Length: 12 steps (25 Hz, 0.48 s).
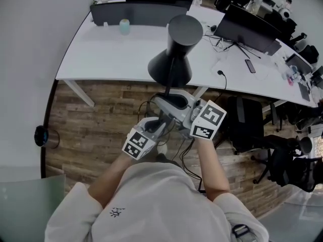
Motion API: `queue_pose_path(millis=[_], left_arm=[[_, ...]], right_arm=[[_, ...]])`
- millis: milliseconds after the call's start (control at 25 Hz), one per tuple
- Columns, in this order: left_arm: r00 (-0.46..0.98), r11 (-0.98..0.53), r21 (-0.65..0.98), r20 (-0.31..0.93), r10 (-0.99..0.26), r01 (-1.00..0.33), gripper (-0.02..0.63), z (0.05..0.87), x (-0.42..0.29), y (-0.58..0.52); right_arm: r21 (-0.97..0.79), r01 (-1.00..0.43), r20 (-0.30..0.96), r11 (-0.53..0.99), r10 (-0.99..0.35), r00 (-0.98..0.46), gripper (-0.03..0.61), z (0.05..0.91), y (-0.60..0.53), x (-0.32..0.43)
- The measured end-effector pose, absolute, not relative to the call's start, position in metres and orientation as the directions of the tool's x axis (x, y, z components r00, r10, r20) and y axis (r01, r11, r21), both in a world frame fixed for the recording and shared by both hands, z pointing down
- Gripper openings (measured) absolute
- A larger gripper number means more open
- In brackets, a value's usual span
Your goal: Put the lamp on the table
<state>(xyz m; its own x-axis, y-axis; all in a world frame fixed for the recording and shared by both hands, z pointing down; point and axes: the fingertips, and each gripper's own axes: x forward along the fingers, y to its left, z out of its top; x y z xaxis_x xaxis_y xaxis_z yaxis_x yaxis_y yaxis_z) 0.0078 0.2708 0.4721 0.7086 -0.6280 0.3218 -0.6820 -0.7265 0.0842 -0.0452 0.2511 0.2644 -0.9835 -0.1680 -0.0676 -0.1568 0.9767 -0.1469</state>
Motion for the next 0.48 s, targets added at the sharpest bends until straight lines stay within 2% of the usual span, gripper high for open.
queue_pose_path(millis=[480], left_arm=[[0.689, -0.706, 0.083, 0.325, -0.648, -0.703, 0.034, 0.473, 0.040, 0.199]], right_arm=[[-0.141, -0.114, -0.071, 0.983, -0.125, -0.990, 0.025, 0.267, 0.183, -0.017]])
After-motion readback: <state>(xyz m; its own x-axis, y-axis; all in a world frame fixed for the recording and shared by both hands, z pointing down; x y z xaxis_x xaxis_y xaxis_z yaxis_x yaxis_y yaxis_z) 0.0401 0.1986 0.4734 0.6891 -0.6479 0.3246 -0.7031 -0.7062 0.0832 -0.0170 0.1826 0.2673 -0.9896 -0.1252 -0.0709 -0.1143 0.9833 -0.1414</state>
